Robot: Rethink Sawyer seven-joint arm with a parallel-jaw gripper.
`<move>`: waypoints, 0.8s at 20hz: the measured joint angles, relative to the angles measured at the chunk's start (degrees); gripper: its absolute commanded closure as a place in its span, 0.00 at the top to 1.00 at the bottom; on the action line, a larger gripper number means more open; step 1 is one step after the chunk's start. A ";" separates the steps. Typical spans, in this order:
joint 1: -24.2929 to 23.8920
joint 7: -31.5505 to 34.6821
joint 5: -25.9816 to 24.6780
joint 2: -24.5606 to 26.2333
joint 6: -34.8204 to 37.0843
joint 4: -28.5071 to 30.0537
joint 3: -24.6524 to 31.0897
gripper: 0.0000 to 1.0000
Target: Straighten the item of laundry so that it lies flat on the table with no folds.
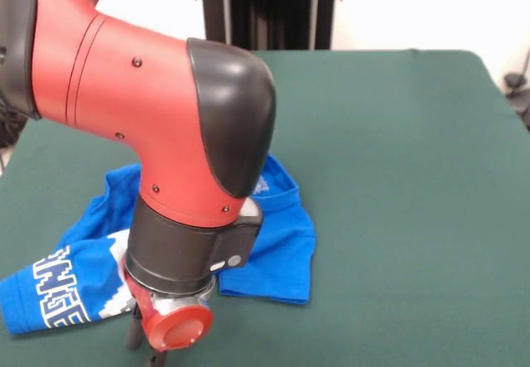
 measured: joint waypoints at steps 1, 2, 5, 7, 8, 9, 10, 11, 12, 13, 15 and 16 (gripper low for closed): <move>-0.04 0.00 -0.01 -0.01 -0.39 0.03 0.00 1.00; -0.08 0.00 0.00 0.00 -0.73 0.08 0.00 1.00; -0.60 0.00 0.24 -0.08 -2.80 0.84 0.09 1.00; -0.86 0.00 0.50 -0.32 -3.51 1.36 0.15 1.00; -1.09 0.00 0.67 -0.62 -4.03 1.96 0.17 1.00; -1.29 0.00 0.69 -0.94 -4.42 2.58 0.18 1.00; -1.47 0.00 0.69 -1.20 -4.69 3.12 0.18 1.00; -1.64 0.00 0.69 -1.47 -4.91 3.69 0.18 1.00; -1.85 0.00 0.68 -1.82 -5.20 4.46 0.17 1.00; -2.19 0.00 0.68 -2.58 -5.64 6.08 0.18 1.00; -2.48 0.00 0.63 -3.33 -5.81 7.57 0.18 1.00; -2.61 0.00 0.61 -3.68 -5.84 8.26 0.18 1.00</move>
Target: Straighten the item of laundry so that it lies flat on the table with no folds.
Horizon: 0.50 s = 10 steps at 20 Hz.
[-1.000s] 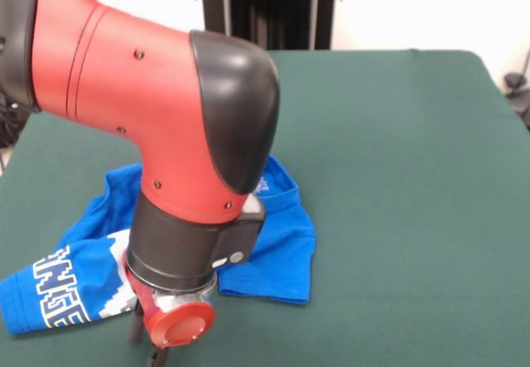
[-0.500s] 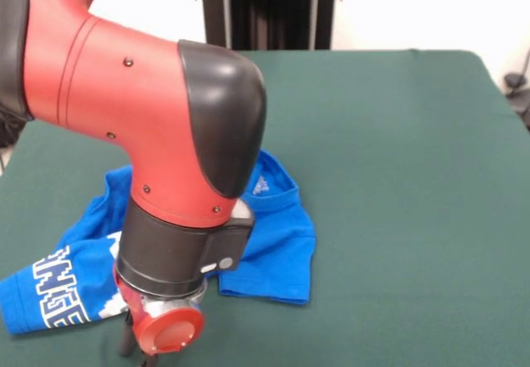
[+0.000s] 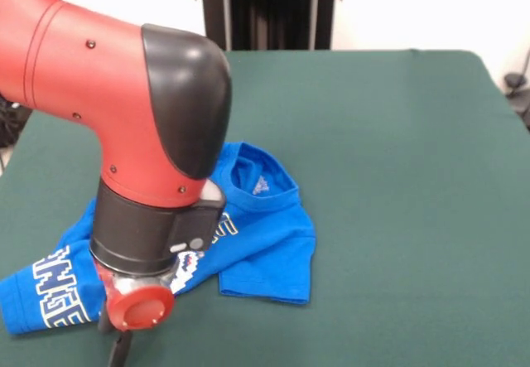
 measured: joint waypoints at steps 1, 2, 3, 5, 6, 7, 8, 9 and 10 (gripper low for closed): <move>-0.12 0.00 -0.04 -0.39 0.00 0.75 0.00 1.00; -0.17 0.00 -0.05 -0.54 0.00 1.05 -0.01 1.00; -0.33 0.00 -0.12 -1.10 0.00 2.06 0.00 1.00; -0.44 0.00 -0.18 -1.86 0.00 3.22 -0.01 1.00; -0.48 0.00 -0.20 -2.30 0.00 3.76 -0.01 1.00; -0.49 0.00 -0.24 -2.59 0.00 4.12 0.00 1.00; -0.50 0.00 -0.26 -2.82 0.00 4.40 -0.01 1.00; -0.51 0.00 -0.27 -2.99 0.00 4.62 -0.01 1.00; -0.52 0.00 -0.32 -3.63 0.00 5.36 -0.02 1.00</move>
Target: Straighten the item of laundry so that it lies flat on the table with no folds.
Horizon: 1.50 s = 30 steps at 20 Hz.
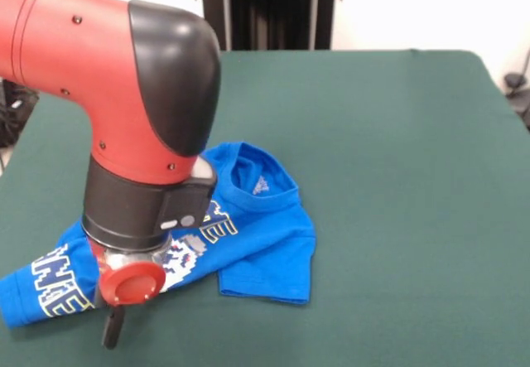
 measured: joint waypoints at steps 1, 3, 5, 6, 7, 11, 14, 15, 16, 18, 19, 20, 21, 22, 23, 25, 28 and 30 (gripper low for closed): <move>0.00 0.00 -0.02 -0.45 0.00 0.46 -0.02 1.00; 0.00 0.00 -0.04 -1.07 0.00 1.12 -0.02 1.00; -0.02 0.00 -0.30 -2.08 0.00 2.02 -0.08 1.00; -0.02 0.00 -0.40 -2.41 0.00 2.32 -0.10 1.00; -0.03 0.00 -0.51 -2.90 0.00 2.79 -0.17 1.00; -0.13 0.00 -0.75 -4.31 0.00 4.13 -0.27 1.00; -0.42 0.00 -1.12 -5.24 0.00 4.90 -0.27 1.00; -0.57 0.00 -1.32 -5.30 0.00 4.88 -0.27 1.00; -0.73 0.00 -1.49 -5.28 0.00 4.89 -0.27 1.00; -1.19 0.00 -1.87 -5.12 -0.19 4.89 -0.25 1.00; -1.48 0.00 -2.08 -4.97 -0.41 4.90 -0.26 1.00; -1.81 0.00 -2.32 -4.74 -0.80 4.90 -0.26 1.00; -1.95 0.00 -2.46 -4.62 -1.04 4.91 -0.26 1.00; -2.17 0.00 -2.72 -4.40 -1.58 4.91 -0.26 1.00; -2.24 0.00 -2.89 -4.28 -2.01 4.91 -0.26 1.00; -2.22 0.00 -3.27 -4.11 -3.25 4.90 -0.25 1.00; -1.87 0.00 -3.79 -3.90 -5.04 4.77 -0.25 1.00; -1.61 0.00 -4.02 -3.69 -5.57 4.55 -0.25 1.00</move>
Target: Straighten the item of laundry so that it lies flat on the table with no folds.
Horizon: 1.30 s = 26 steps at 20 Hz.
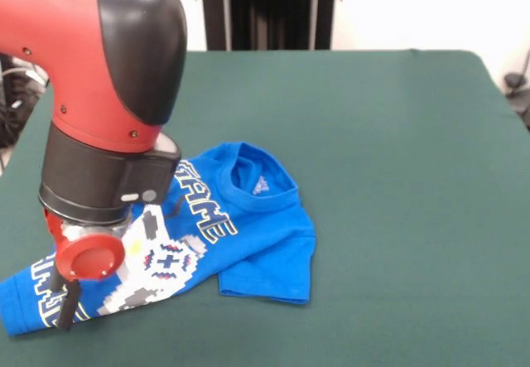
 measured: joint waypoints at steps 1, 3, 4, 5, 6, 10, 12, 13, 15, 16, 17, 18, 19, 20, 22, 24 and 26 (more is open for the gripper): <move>0.11 0.00 -0.06 0.09 -0.12 -0.08 -0.01 1.00; 0.49 0.00 -0.09 0.39 -0.21 -0.34 0.00 1.00; 0.89 0.00 -0.14 0.63 -0.21 -0.65 0.00 1.00; 1.21 0.00 -0.17 0.78 -0.21 -0.94 0.00 1.00; 1.43 0.00 -0.19 0.90 -0.21 -1.19 0.00 1.00; 2.64 0.00 -0.21 2.36 -0.21 -3.86 0.01 1.00; 2.89 0.00 -0.21 2.91 -0.20 -4.79 0.01 1.00; 3.05 0.00 -0.21 3.39 -0.21 -5.57 0.02 1.00; 3.20 0.00 -0.20 3.96 -0.21 -6.47 0.02 1.00; 3.27 0.00 -0.20 4.78 -0.21 -7.56 0.03 1.00; 3.26 0.00 -0.21 5.24 -0.20 -8.10 0.05 1.00; 3.25 0.00 -0.21 5.43 -0.20 -8.31 0.05 1.00; 3.23 0.00 -0.21 5.89 -0.21 -8.79 0.06 1.00; 3.22 0.00 -0.21 6.34 -0.21 -9.27 0.07 1.00; 3.21 0.00 -0.20 8.04 -0.21 -10.77 0.13 1.00; 3.20 0.00 -0.21 8.65 -0.28 -11.32 0.17 1.00; 3.15 0.00 -0.18 8.70 -0.27 -11.98 0.18 1.00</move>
